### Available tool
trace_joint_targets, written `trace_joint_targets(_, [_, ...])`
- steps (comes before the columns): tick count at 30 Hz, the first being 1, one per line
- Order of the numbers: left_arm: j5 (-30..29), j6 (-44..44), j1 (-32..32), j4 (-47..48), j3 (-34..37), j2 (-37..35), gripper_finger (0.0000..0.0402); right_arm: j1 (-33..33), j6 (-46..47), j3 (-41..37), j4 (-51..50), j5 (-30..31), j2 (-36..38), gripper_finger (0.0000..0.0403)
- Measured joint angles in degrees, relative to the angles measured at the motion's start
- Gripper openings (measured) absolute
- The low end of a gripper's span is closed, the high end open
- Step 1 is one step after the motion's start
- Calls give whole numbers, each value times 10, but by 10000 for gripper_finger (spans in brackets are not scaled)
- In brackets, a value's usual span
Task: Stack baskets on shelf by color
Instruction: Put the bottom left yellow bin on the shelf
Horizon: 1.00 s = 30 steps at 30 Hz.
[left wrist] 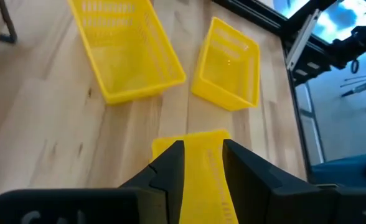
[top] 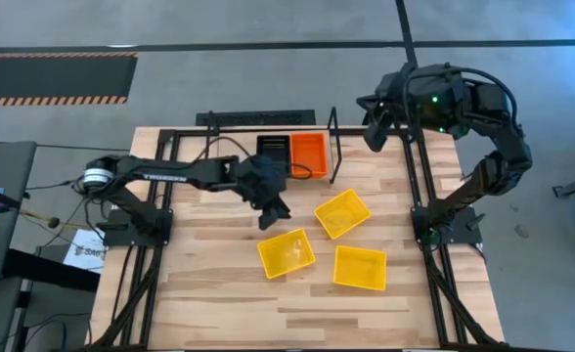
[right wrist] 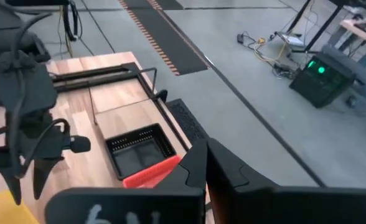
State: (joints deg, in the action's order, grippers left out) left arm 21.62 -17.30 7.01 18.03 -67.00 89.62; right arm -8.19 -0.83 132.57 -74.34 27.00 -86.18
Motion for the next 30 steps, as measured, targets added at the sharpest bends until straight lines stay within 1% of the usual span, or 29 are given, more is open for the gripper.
trace_joint_targets(2, [-10, 11, -4, 12, -27, 16, 95, 0, -16, 0, 0, 0, -2, 29])
trace_joint_targets(4, [-39, 20, -11, 37, -56, 26, 93, -1, -28, 0, 0, 0, -4, 29])
trace_joint_targets(6, [-86, 41, -20, 81, -83, 35, 89, -2, -40, 0, 0, 0, -4, 28])
trace_joint_targets(9, [-164, 64, -36, 177, -115, 48, 83, -2, -52, 0, 0, 0, -3, 27])
trace_joint_targets(12, [-194, 69, -52, 251, -132, 54, 81, -2, -54, 0, -5, 0, -3, 29])
trace_joint_targets(16, [-194, 44, -68, 311, -132, 69, 80, -2, -69, 0, -5, 0, -3, 31])
trace_joint_targets(19, [-186, 34, -79, 318, -132, 85, 89, -2, -74, 0, -4, 0, -3, 32])
trace_joint_targets(21, [-179, 20, -86, 327, -132, 99, 101, -2, -74, 0, -4, 0, -3, 31])
trace_joint_targets(26, [-139, -10, -92, 322, -132, 136, 142, -2, -74, 0, -7, 0, -3, 32])
trace_joint_targets(30, [-126, -20, -94, 319, -132, 162, 172, -2, -74, 0, -10, 0, -3, 30])
